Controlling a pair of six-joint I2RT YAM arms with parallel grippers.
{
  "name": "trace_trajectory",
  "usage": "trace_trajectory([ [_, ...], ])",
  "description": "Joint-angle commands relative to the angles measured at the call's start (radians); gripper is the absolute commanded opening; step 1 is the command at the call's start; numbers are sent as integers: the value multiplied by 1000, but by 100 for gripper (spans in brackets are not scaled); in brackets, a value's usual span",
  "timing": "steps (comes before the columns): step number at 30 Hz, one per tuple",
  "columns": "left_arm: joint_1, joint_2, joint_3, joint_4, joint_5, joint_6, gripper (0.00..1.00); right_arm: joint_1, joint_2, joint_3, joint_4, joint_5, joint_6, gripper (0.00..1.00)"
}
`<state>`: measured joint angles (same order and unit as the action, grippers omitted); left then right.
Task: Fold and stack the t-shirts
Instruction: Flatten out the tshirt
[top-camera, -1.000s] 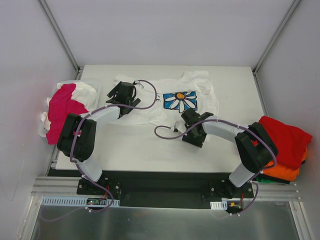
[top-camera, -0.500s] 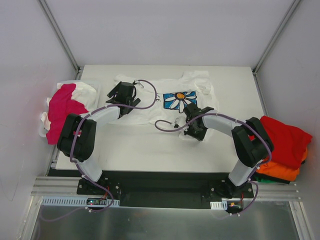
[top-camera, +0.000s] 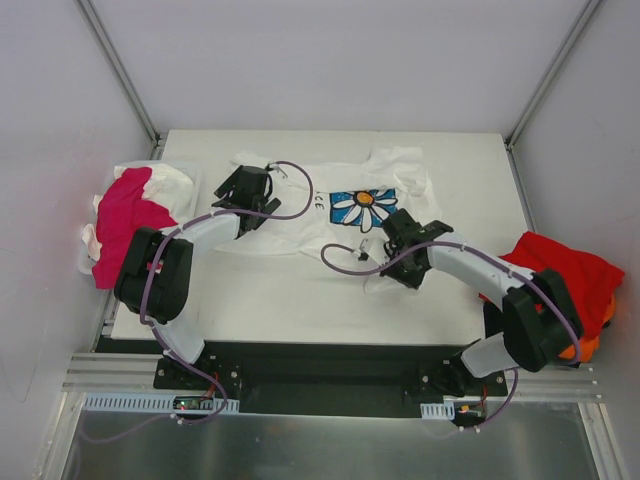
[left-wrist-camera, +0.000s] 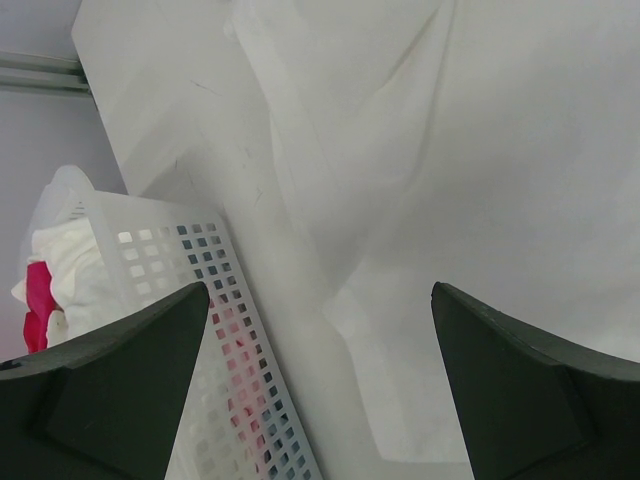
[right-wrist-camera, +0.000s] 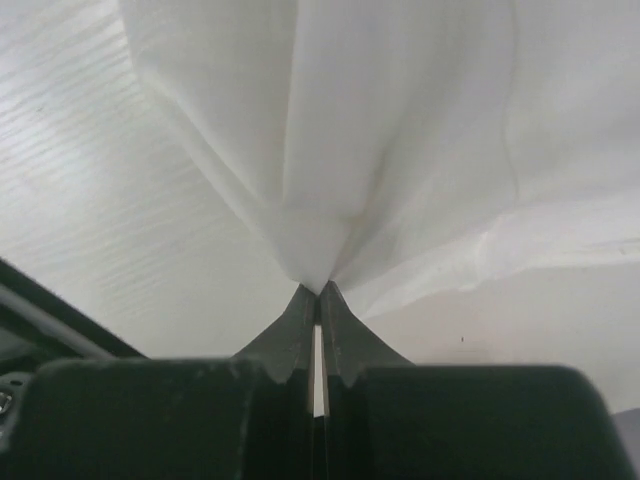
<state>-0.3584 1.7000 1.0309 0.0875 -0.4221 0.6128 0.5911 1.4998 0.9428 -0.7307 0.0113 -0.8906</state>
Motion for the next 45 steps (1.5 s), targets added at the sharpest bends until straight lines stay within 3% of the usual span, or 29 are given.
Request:
trace_trajectory([
  [1,-5,-39,-17,0,14,-24,93,10,-131,36,-182,-34,12,1],
  [7,-24,-46,-15,-2,0,-16,93,12,-179,60,-309,-54,-19,4],
  [16,-30,-45,-11,-2,-7,-8,92,6,-156,79,-372,-51,-99,10],
  [31,-36,-22,-12,-2,-1,-13,91,-54,137,336,-345,-17,-168,23],
  [38,-36,-16,-19,-2,2,-13,91,-59,201,295,-291,-25,-165,24],
  [45,-36,-7,-15,-2,5,-19,90,-60,131,219,-288,-42,-151,24],
])
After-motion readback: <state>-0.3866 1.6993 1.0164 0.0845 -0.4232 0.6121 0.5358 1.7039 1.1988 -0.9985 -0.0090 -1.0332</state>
